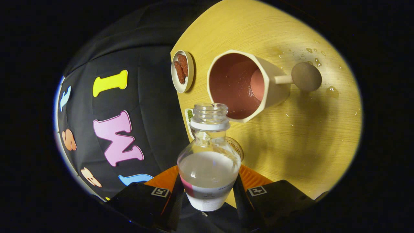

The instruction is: Take the bottle from table, then pour the juice into the cup, finally place the bottle on the coaster

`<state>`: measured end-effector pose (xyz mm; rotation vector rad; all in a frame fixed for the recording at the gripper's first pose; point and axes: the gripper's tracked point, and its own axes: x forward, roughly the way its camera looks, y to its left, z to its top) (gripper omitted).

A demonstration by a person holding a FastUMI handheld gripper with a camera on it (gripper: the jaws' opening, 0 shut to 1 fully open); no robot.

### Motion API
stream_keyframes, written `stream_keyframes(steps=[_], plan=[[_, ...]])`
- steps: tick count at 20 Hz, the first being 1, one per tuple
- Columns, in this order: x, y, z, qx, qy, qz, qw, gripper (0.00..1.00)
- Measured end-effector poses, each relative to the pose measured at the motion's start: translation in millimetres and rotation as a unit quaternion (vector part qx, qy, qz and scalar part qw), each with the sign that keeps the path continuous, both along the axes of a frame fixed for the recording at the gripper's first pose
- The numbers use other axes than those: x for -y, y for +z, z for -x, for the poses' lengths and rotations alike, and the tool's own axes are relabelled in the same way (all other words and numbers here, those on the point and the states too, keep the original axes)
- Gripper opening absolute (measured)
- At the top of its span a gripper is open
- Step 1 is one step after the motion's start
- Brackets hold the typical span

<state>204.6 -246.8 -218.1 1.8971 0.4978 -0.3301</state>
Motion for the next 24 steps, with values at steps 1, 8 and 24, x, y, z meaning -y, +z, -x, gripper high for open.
stream_keyframes(steps=[1,8,24], plan=[[0.4,0.8,-0.6,-0.002,-0.004,-0.008,1.000,0.73],[4.3,8.2,-10.3,-0.003,-0.032,-0.059,0.998,0.73],[28.0,33.2,-23.8,0.003,-0.107,-0.188,0.976,0.73]])
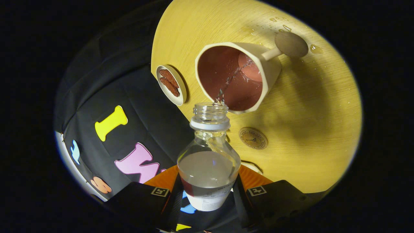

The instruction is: Take the bottle from table, then pour the juice into the cup, finally place the bottle on the coaster

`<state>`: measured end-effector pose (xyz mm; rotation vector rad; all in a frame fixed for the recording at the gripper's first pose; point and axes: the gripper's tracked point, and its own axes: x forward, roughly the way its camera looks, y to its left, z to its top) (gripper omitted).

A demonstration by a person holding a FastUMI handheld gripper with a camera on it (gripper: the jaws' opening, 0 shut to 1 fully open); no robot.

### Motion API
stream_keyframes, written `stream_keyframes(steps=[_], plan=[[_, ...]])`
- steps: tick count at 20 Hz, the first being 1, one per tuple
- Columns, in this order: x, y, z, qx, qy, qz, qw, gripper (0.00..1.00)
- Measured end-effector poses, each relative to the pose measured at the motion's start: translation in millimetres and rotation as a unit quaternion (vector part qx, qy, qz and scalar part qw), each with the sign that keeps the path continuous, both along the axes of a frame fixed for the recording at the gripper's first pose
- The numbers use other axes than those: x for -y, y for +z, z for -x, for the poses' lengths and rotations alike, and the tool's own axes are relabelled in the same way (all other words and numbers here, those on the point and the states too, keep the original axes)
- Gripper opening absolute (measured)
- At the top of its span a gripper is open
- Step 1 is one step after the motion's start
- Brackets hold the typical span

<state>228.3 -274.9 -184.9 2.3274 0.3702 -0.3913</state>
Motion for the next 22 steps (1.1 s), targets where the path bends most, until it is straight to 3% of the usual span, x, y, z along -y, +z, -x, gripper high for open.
stream_keyframes(steps=[22], plan=[[18.4,37.1,-1.8,0.013,-0.064,-0.096,0.993,0.73]])
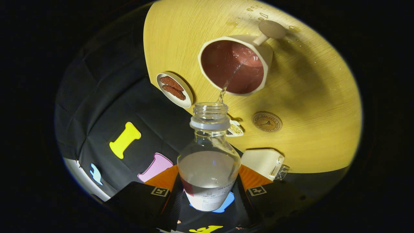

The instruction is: Take the bottle from table, then pour the juice into the cup, finally place the bottle on the coaster

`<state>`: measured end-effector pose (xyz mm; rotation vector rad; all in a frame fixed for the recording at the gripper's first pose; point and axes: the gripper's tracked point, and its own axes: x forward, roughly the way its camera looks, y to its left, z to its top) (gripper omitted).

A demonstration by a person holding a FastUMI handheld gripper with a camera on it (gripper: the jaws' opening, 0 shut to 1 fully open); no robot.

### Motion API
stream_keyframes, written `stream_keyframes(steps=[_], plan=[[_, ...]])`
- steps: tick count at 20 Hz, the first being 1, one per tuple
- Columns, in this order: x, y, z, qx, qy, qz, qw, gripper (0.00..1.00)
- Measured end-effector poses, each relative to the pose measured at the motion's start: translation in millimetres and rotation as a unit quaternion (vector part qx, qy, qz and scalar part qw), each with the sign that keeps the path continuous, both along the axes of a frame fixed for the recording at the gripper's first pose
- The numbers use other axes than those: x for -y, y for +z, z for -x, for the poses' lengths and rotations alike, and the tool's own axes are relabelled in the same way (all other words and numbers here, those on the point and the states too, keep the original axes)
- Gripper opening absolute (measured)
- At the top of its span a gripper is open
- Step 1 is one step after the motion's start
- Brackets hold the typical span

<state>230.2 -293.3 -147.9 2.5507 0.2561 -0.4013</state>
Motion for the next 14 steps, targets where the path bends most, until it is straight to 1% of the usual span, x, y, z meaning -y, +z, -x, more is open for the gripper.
stream_keyframes(steps=[4,11,14], plan=[[5.1,7.1,-0.3,0.005,-0.011,-0.017,1.000,0.73],[27.2,17.2,3.3,0.014,-0.048,-0.038,0.998,0.73],[32.9,18.9,4.4,0.018,-0.055,-0.048,0.997,0.73]])
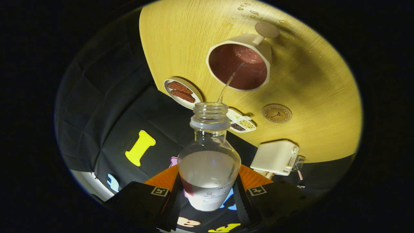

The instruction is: Take the bottle from table, then pour the juice into the cup, finally place the bottle on the coaster

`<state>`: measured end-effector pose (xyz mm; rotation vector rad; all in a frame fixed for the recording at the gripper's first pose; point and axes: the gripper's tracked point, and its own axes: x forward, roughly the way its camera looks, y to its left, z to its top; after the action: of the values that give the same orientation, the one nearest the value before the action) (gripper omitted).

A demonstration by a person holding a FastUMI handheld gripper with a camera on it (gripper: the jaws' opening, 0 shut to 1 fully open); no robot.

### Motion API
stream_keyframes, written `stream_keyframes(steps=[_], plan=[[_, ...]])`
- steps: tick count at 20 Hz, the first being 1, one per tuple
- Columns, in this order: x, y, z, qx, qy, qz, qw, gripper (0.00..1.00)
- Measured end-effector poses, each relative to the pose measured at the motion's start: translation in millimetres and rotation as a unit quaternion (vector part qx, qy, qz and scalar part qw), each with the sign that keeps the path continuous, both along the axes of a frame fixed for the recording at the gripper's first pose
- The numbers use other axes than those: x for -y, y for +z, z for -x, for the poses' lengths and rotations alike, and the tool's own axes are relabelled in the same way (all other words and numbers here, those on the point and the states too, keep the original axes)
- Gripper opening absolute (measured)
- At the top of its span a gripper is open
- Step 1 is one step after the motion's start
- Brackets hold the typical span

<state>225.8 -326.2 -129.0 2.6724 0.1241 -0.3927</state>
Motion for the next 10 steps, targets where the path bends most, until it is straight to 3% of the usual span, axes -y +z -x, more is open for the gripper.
stream_keyframes(steps=[10], plan=[[8.5,1.4,0.2,-0.002,-0.019,-0.020,1.000,0.73]])
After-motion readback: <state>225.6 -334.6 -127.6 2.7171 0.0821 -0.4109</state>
